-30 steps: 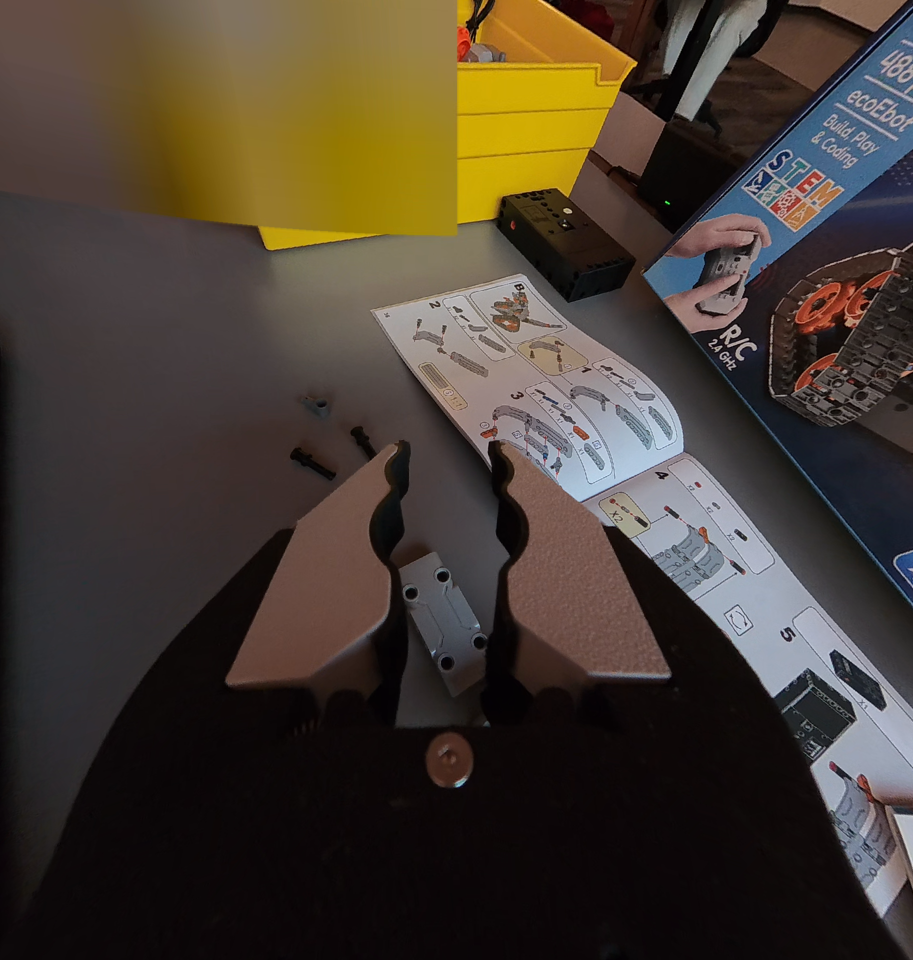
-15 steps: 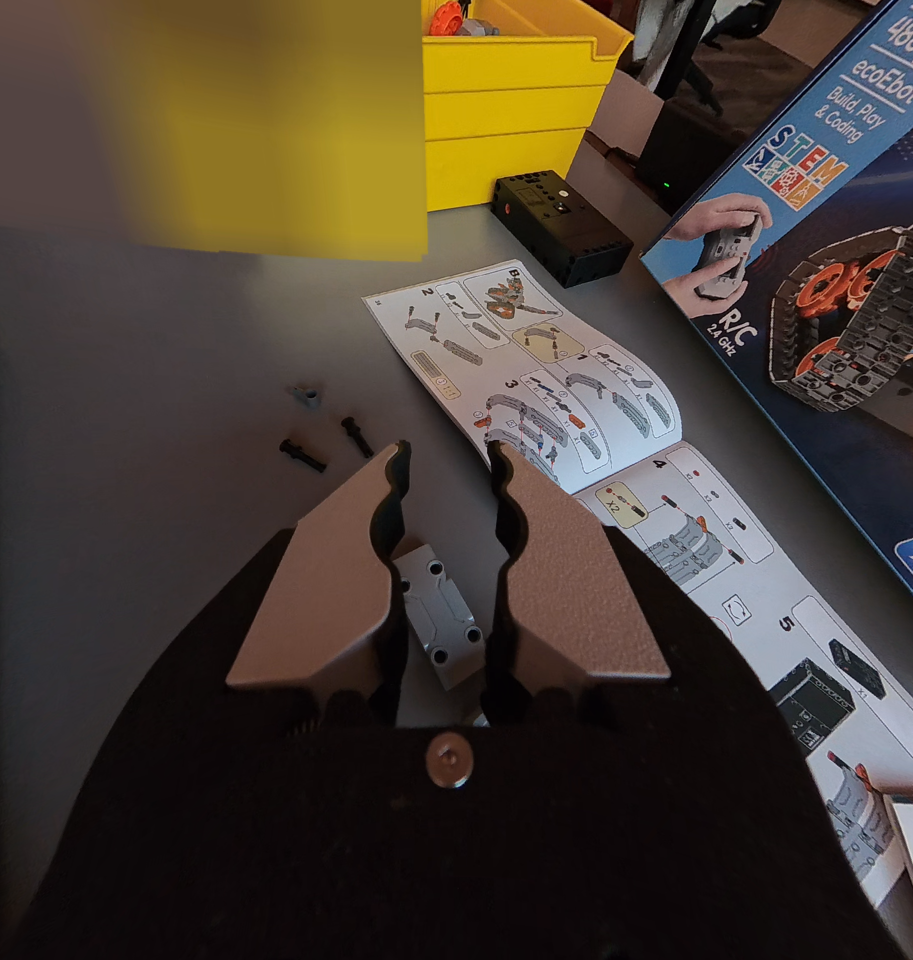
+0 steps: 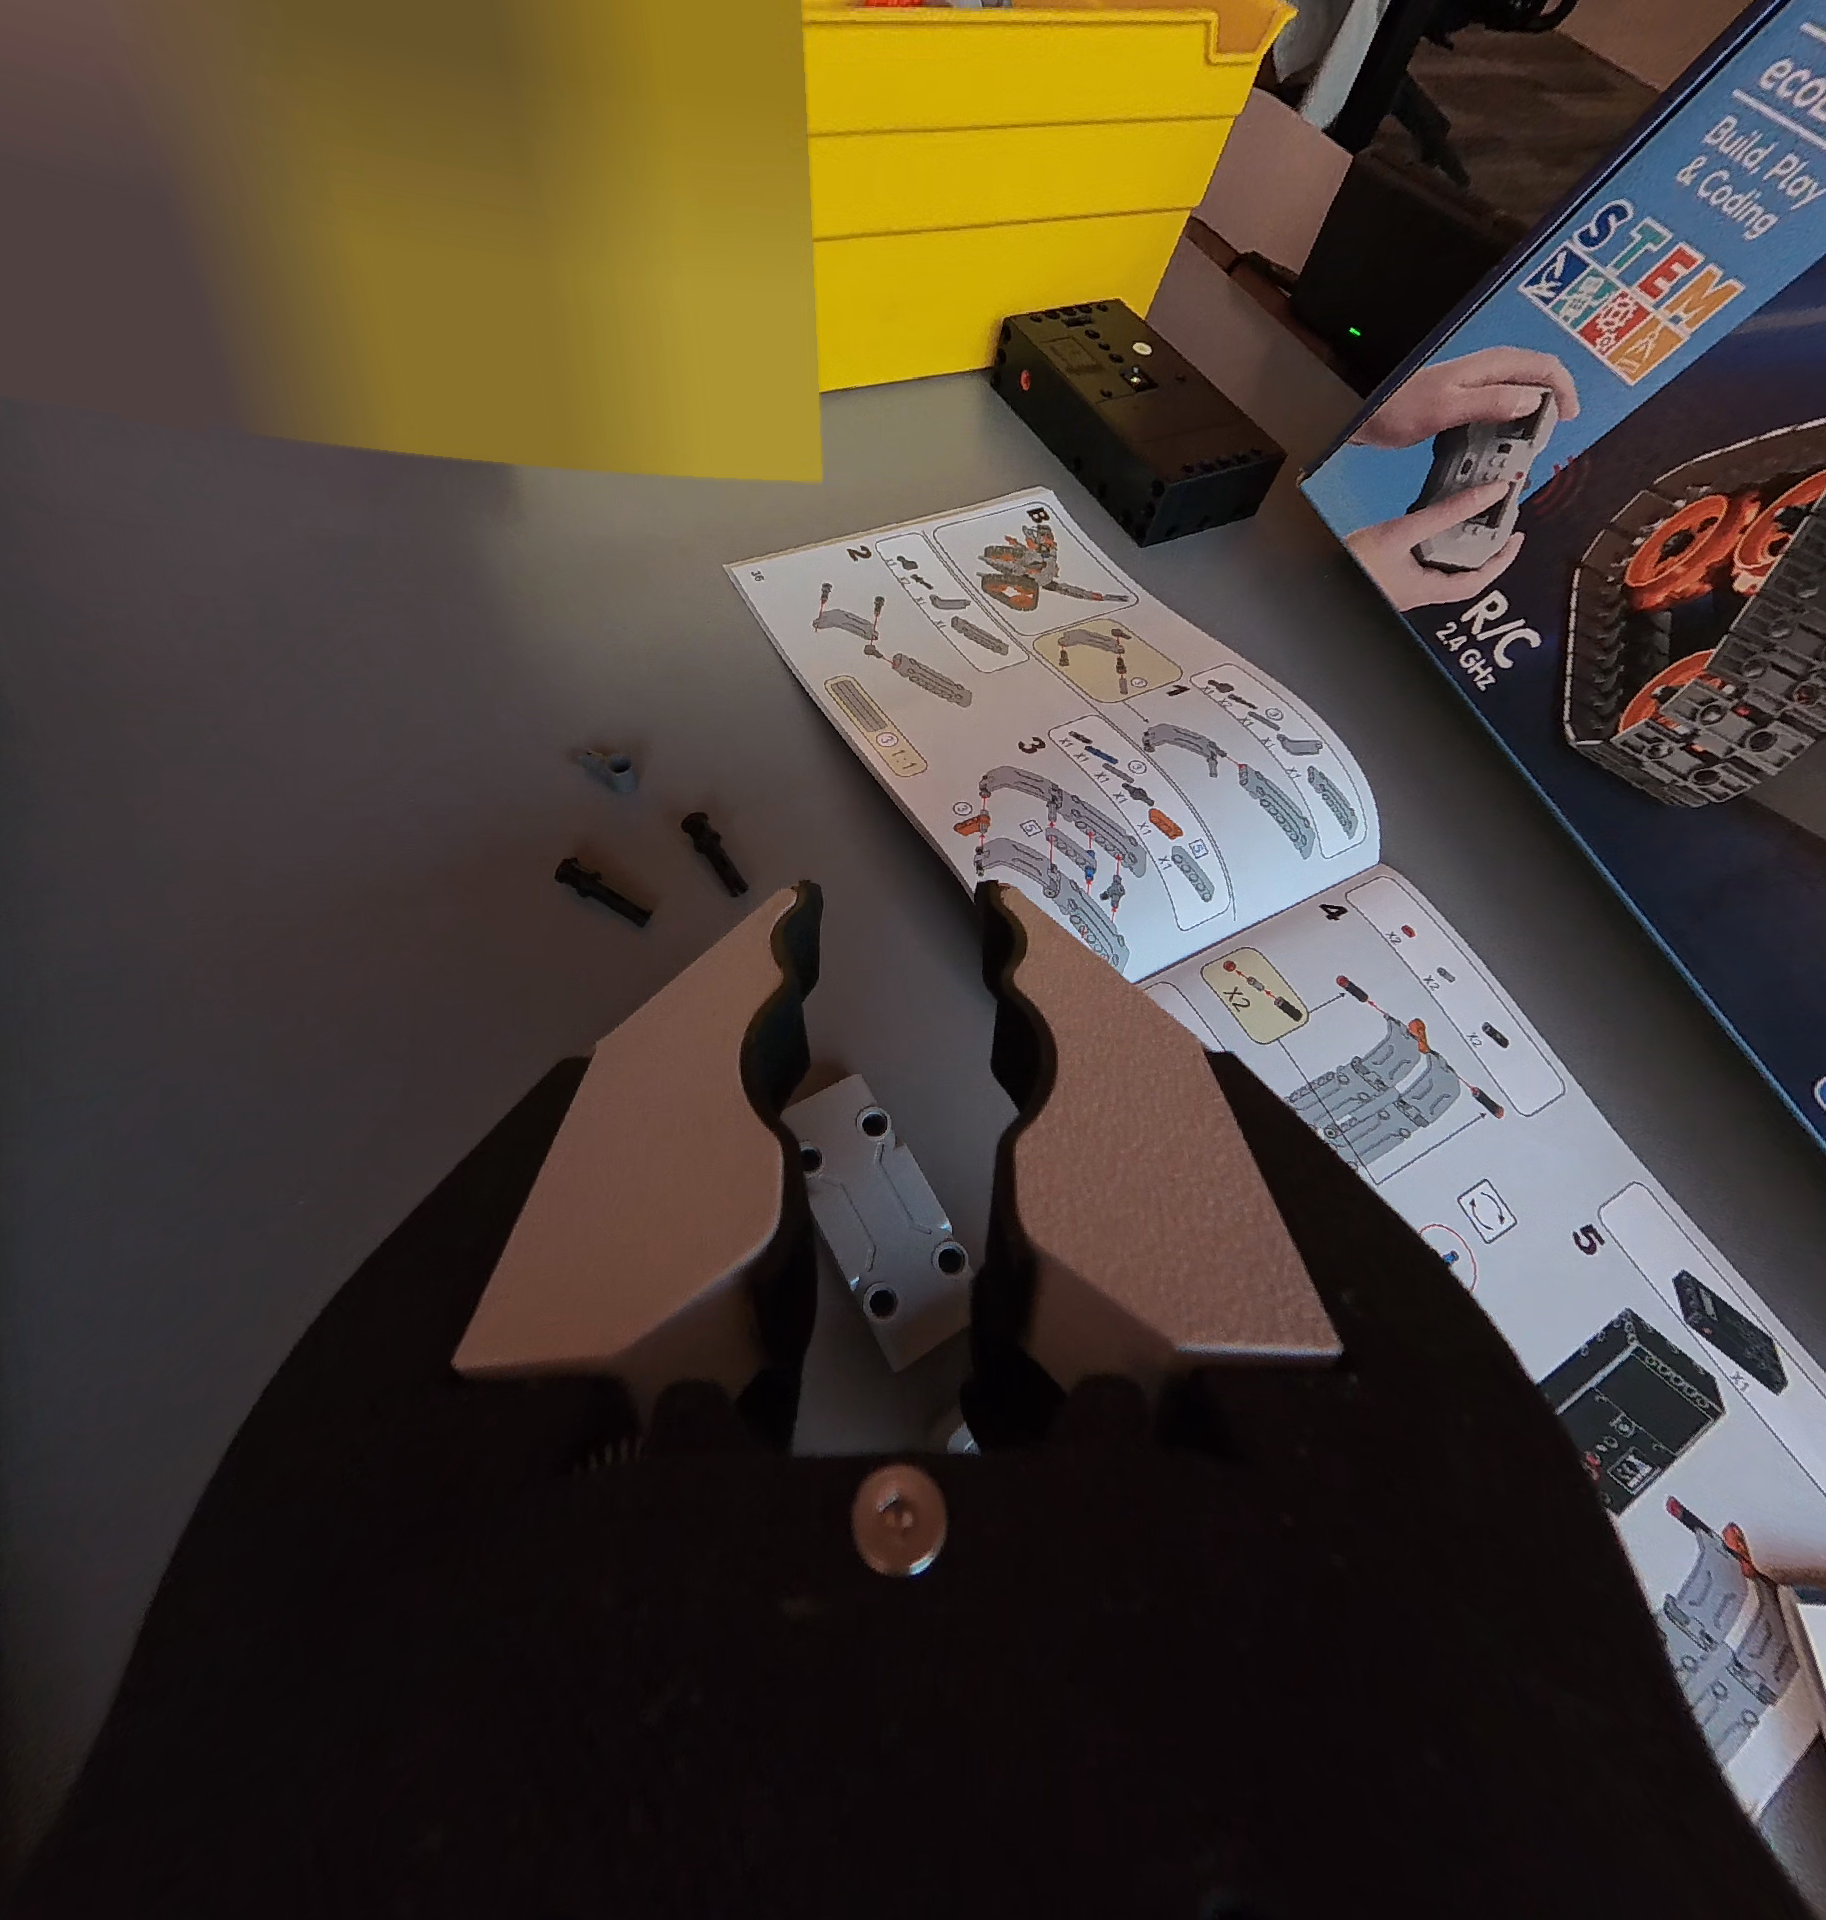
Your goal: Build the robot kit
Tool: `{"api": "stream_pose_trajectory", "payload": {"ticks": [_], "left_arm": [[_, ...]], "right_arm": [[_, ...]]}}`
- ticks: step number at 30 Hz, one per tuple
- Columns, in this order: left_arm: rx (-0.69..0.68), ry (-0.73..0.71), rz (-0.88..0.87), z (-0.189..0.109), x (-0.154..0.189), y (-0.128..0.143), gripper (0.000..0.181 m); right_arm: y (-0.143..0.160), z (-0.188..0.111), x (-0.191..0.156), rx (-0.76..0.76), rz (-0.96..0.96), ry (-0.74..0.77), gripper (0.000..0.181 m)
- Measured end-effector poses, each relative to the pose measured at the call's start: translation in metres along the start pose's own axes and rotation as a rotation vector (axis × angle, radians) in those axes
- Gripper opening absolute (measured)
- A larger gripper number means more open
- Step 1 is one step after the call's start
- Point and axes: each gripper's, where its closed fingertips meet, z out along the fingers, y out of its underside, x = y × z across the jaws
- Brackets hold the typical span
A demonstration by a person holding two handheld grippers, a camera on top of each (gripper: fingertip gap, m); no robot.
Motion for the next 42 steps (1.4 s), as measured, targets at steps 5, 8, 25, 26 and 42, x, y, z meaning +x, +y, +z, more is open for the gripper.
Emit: {"api": "stream_pose_trajectory", "payload": {"ticks": [5,8,25,26,42], "left_arm": [[-0.017,-0.131,-0.002,-0.005,-0.024,0.006,0.078],[-0.013,-0.226,-0.039,-0.012,-0.045,0.013,0.067],[0.070,-0.349,-0.159,-0.031,-0.076,0.012,0.050],[0.108,-0.307,-0.164,-0.035,-0.068,0.007,0.035],[-0.075,0.237,-0.346,-0.003,0.019,0.014,0.012]], "right_arm": [[0.001,0.001,0.000,-0.004,0.001,-0.002,0.030],[0.002,0.001,0.000,-0.009,-0.001,0.001,0.029],[0.003,0.001,0.000,-0.016,-0.002,-0.002,0.029],[0.003,0.001,0.000,-0.016,-0.003,-0.003,0.029],[0.004,0.000,-0.001,-0.026,-0.019,-0.001,0.029]]}}
